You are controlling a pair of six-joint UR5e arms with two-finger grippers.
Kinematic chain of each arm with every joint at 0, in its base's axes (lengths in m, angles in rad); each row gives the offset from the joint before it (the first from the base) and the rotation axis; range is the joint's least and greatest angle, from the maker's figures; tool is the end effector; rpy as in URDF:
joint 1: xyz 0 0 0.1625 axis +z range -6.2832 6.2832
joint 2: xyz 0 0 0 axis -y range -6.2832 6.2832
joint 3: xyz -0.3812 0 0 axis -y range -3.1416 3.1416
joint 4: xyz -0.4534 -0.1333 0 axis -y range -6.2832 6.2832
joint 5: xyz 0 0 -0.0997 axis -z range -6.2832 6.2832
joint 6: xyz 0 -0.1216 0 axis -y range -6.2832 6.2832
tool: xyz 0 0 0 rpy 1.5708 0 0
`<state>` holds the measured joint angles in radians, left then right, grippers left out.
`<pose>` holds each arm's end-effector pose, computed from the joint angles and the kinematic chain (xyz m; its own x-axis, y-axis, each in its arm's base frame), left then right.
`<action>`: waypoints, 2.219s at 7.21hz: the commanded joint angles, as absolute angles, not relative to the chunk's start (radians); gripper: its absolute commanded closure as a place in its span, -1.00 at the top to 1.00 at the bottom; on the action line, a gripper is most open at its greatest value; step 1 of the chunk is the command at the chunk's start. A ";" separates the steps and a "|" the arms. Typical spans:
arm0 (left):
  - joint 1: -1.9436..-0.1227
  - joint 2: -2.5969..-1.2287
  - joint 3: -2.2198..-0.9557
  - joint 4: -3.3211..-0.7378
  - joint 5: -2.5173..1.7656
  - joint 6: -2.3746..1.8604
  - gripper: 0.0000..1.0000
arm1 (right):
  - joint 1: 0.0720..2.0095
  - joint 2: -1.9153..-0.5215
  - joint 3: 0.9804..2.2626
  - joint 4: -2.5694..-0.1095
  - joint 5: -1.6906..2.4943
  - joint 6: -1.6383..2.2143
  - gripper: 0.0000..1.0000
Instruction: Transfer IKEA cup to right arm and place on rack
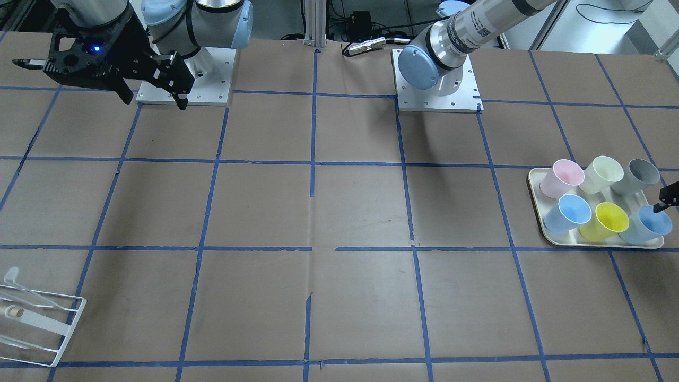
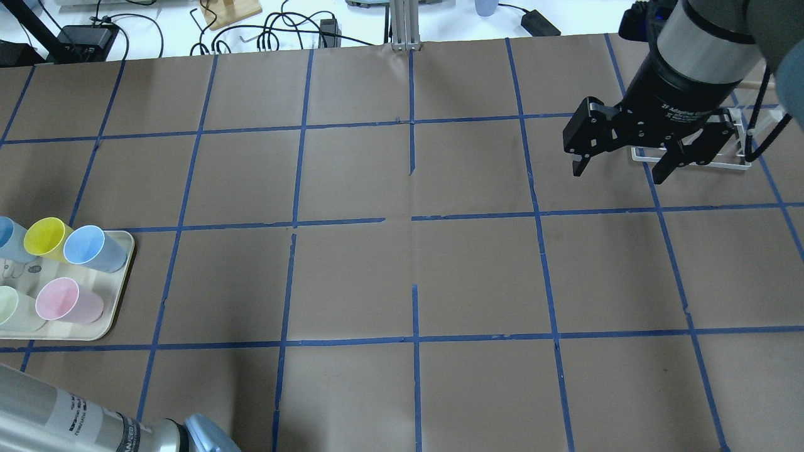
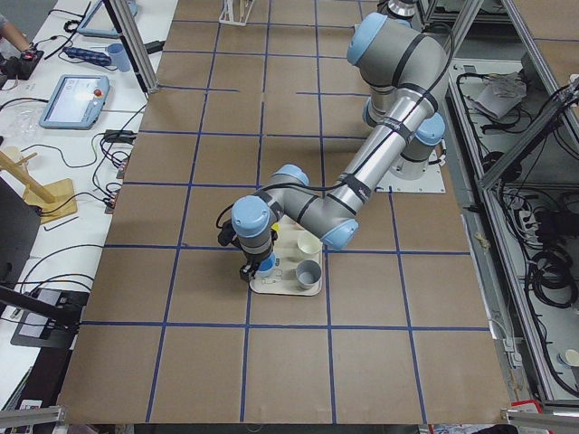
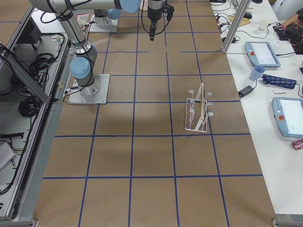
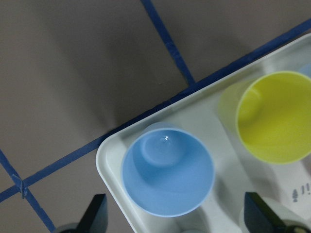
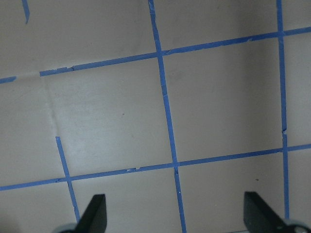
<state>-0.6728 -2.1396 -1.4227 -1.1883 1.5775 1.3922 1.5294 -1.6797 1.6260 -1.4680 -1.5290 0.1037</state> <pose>0.4760 -0.5487 0.1732 -0.8798 0.4739 0.0364 0.4746 0.8801 0.0134 0.1174 -0.5102 0.4395 -0.9885 0.1465 -0.0364 0.1444 0.9881 0.0531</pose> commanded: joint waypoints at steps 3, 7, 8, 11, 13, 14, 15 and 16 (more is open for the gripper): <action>-0.673 -2.197 -1.422 -1.183 1.572 1.345 1.00 | 1.529 -1.678 1.624 -1.466 -1.507 0.103 1.00; -0.675 -2.203 -1.417 -1.183 1.575 1.347 -0.78 | 1.522 -1.645 1.614 -1.502 -1.336 0.034 1.00; -0.675 -2.203 -1.417 -1.184 1.571 1.344 -1.00 | 1.522 -1.643 1.609 -1.520 -1.216 0.035 1.00; -0.675 -2.195 -1.407 -1.189 1.571 1.354 -1.00 | 1.505 -1.637 1.623 -1.532 -0.830 0.041 1.00; -0.686 -2.157 -1.404 -1.221 1.577 1.351 -1.00 | 1.490 -1.635 1.628 -1.526 -0.610 0.040 1.00; -0.696 -2.119 -1.401 -1.273 1.575 1.351 -1.00 | 1.488 -1.631 1.638 -1.525 -0.504 0.032 1.00; -0.737 -2.059 -1.370 -1.392 1.578 1.347 -1.00 | 1.479 -1.615 1.690 -1.528 -0.401 0.029 1.00; -0.783 -2.002 -1.318 -1.525 1.575 1.347 -1.00 | 1.454 -1.617 1.750 -1.534 -0.324 0.012 1.00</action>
<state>-0.7353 -2.0686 -1.3668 -1.3830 1.5767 1.3484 1.4763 -1.6212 1.6874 -1.5285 -0.4319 0.0268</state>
